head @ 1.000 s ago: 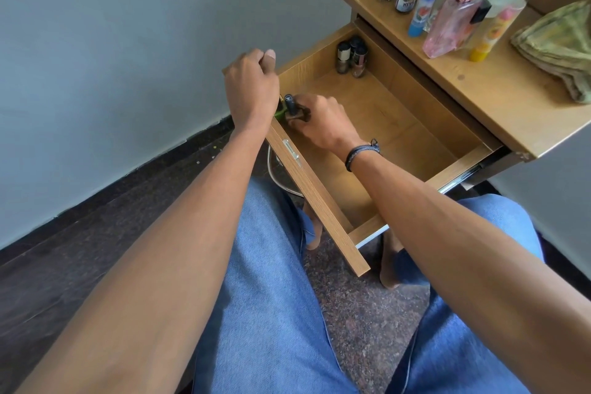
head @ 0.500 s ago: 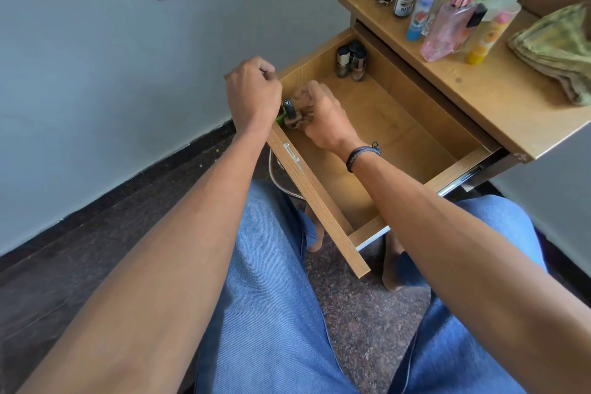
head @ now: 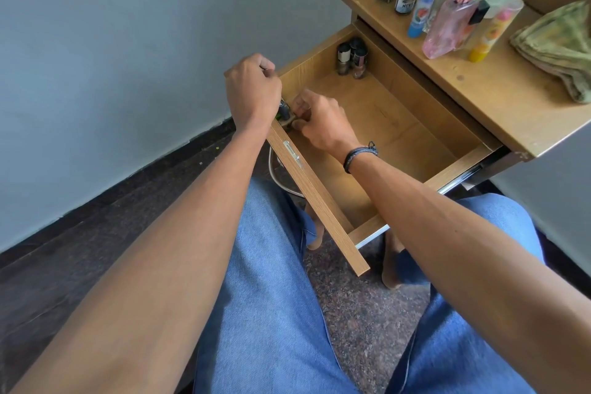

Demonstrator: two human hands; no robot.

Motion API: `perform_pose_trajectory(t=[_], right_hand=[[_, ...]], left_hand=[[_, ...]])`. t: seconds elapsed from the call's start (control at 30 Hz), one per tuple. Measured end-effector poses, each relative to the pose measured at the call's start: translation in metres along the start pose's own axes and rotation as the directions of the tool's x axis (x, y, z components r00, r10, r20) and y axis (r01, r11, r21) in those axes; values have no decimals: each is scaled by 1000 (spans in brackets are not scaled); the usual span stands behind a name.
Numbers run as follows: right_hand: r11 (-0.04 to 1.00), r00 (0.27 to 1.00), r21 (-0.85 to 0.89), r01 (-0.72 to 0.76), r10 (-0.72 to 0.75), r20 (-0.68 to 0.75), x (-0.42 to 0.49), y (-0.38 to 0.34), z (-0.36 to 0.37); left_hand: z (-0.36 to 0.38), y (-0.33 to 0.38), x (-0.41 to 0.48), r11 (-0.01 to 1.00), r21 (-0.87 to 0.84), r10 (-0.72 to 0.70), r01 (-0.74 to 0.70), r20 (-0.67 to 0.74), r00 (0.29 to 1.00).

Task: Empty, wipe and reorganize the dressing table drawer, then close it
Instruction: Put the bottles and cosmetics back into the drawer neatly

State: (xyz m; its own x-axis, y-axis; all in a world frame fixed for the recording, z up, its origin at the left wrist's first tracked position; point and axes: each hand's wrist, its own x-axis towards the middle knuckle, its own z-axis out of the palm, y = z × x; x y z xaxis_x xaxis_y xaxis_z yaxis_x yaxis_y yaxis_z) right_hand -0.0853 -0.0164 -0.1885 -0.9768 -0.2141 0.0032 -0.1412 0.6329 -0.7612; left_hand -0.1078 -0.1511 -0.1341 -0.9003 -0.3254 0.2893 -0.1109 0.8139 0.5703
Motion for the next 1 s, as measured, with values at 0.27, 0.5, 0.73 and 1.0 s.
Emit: perform_pose_trajectory(t=[0.27,0.5,0.73,1.0], right_hand=[[1000,1000,-27,4,-4,15,-1,-1,2],[1000,999,-24,-2,2,37,-4,-9,1],[998,996,-63,2,-8,-86,-16,-9,-23],[996,917,-51,77,-91,-389,-72,-9,-91]], left_hand=[[-2,1,-1,1000,-3,-15,15,13,1000],[0,-6,0,1000,-3,-19,19,18,1000],[2,-3,-1,1000,-1,-4,4,30,1000],[-3,7,1,997,25,68,-69,59,996]])
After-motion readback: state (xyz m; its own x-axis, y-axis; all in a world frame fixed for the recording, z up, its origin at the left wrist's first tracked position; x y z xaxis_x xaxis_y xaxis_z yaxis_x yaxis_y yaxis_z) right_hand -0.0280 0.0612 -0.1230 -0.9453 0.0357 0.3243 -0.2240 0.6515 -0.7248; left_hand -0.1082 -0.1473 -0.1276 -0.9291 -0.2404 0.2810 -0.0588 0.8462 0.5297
